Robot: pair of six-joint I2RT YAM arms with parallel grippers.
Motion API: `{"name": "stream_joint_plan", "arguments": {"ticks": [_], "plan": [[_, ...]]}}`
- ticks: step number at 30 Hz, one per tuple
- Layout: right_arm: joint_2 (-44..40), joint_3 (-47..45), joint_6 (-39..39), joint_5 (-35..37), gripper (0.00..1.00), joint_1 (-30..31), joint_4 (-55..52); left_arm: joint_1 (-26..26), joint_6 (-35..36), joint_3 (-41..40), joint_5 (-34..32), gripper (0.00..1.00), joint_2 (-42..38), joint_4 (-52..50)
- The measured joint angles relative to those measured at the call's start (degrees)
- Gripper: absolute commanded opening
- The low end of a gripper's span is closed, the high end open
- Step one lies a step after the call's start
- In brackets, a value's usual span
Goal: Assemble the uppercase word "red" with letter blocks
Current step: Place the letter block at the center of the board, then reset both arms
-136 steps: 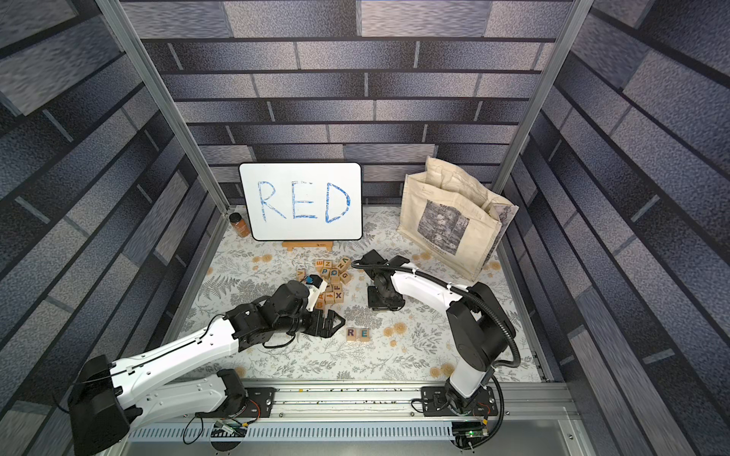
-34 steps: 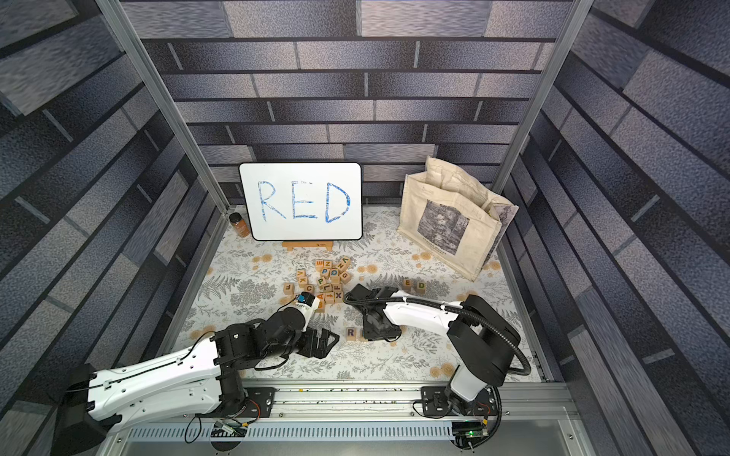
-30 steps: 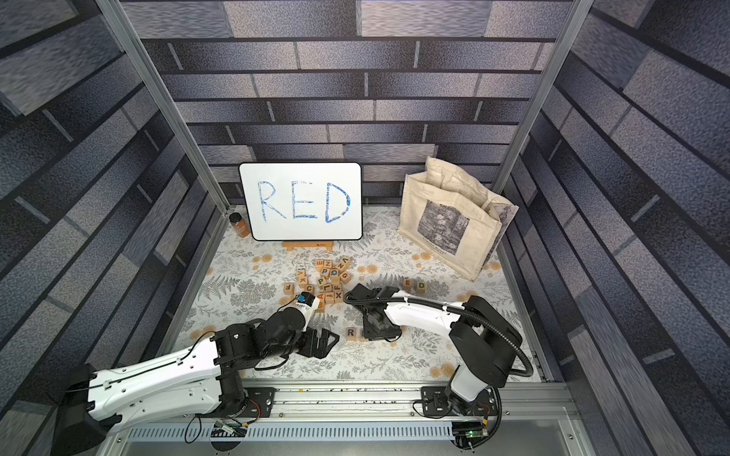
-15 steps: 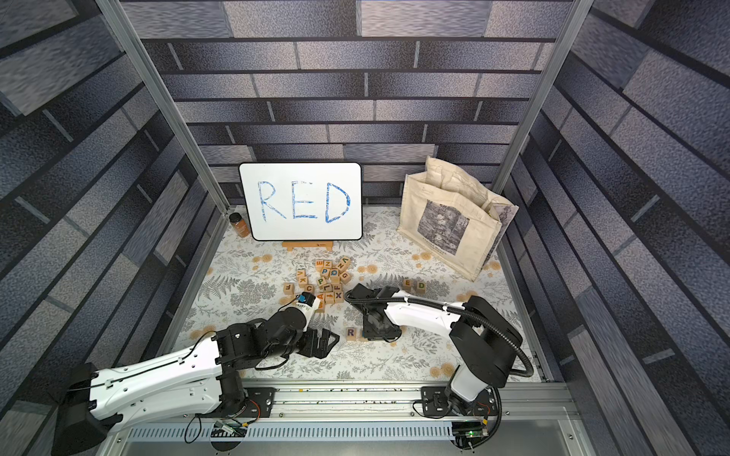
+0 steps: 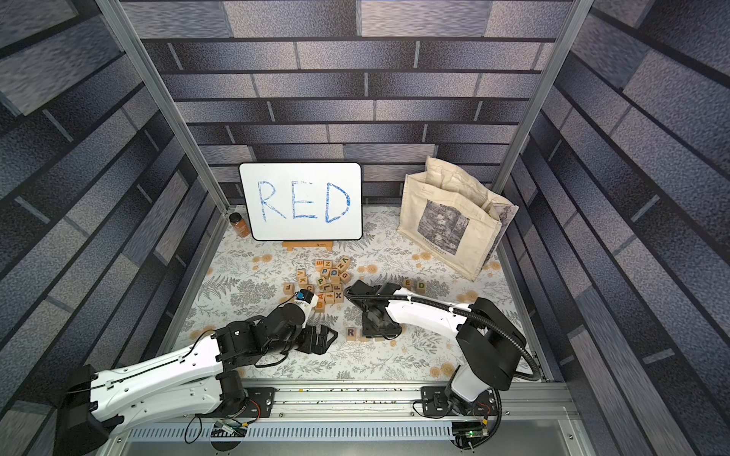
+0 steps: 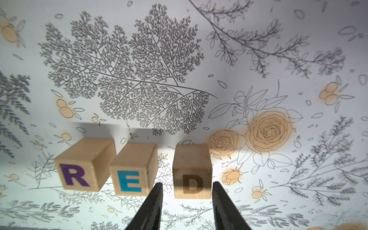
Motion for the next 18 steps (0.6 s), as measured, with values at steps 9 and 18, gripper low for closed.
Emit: {"name": "stream_joint_plan", "arguments": {"ticks": [9, 18], "plan": [[-4.70, 3.21, -3.93, -0.92, 1.00, -1.36, -2.43, 12.24, 5.99, 4.83, 2.69, 1.00, -1.97, -4.22], [-9.86, 6.86, -12.94, -6.84, 1.00, -8.41, -0.79, 21.84, 12.85, 5.01, -0.50, 1.00, -4.35, -4.61]]}}
